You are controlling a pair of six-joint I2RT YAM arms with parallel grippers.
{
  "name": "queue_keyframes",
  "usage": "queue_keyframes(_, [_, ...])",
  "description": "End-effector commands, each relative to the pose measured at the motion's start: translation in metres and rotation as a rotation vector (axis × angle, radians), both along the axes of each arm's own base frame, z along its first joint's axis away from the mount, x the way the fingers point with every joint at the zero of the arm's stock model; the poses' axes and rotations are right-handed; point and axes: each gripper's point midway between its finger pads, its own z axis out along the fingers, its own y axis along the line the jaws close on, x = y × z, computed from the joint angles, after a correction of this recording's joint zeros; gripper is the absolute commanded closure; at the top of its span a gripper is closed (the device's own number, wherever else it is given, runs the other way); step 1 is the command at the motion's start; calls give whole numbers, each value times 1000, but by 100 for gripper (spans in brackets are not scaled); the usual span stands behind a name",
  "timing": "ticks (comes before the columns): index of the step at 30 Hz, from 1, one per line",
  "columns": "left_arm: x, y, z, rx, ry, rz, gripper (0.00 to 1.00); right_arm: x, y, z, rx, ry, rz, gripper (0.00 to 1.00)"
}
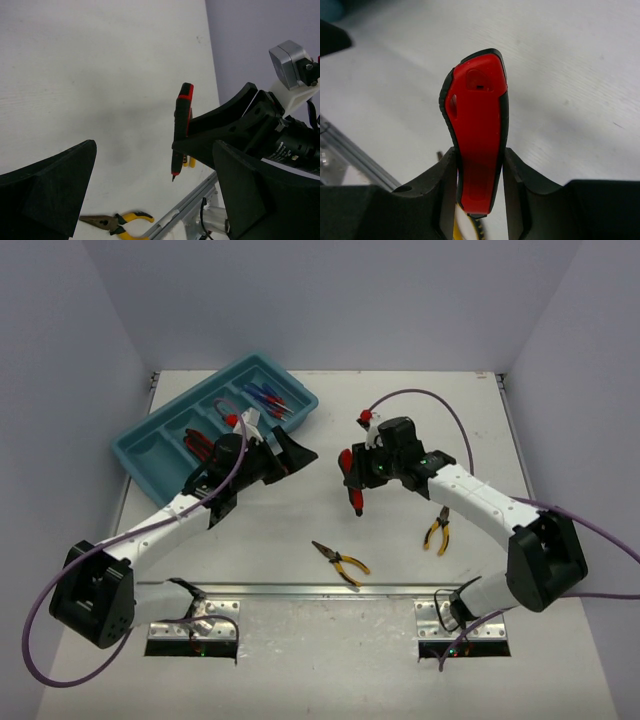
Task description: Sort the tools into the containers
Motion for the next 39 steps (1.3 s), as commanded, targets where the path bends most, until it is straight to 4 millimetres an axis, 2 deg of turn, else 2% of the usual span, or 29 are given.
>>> queue_keyframes(1, [13,-25,49,-133,-141,-5,3,1,57,68,210,-129,113,100])
queue_keyframes(5, [10,-34,51,-154,-136,-25,14,-1,79,93,252,-169,145,100])
queue_keyframes(9, [8,-42,51,-161,-127,-54,22,-5,91,105,279,-178,175,100])
queue_keyframes(13, [7,-50,46,-162,-102,-82,41,-7,101,115,317,-181,195,100])
queue_keyframes(19, [5,-70,44,-165,-104,-144,95,-4,112,121,342,-176,226,100])
queue_keyframes(20, [8,-71,43,-154,-97,-140,100,-3,113,121,342,-177,231,100])
queue_keyframes(21, [13,-69,42,-136,-87,-121,100,-2,113,120,332,-183,235,98])
queue_keyframes(23, [27,-56,34,-50,-79,-49,100,-1,107,113,298,-176,217,43])
queue_keyframes(24, [37,-42,28,10,-49,28,100,0,99,110,269,-186,187,13])
queue_keyframes(25, [49,-19,17,95,-6,126,100,1,86,108,229,-203,145,1])
queue_keyframes(26, [60,13,4,200,47,233,100,2,70,107,180,-224,99,1])
queue_keyframes(27, [67,40,-1,263,82,314,100,0,62,110,166,-245,88,1])
queue_keyframes(29, [82,107,-15,337,167,477,100,0,34,105,56,-271,30,1])
queue_keyframes(32, [97,175,-19,375,213,653,100,-9,1,91,-70,-263,-12,1])
queue_keyframes(33, [104,211,-18,384,254,738,100,-12,-12,81,-122,-256,-29,1])
queue_keyframes(35, [113,251,-9,378,267,824,100,-20,-24,69,-163,-231,-29,1])
queue_keyframes(36, [117,271,-15,397,296,865,100,-25,-27,64,-178,-213,-23,1])
queue_keyframes(38, [126,294,-9,446,324,927,100,-36,-29,50,-190,-179,17,1])
queue_keyframes(39, [130,302,-15,464,352,942,100,-41,-29,45,-187,-170,39,1])
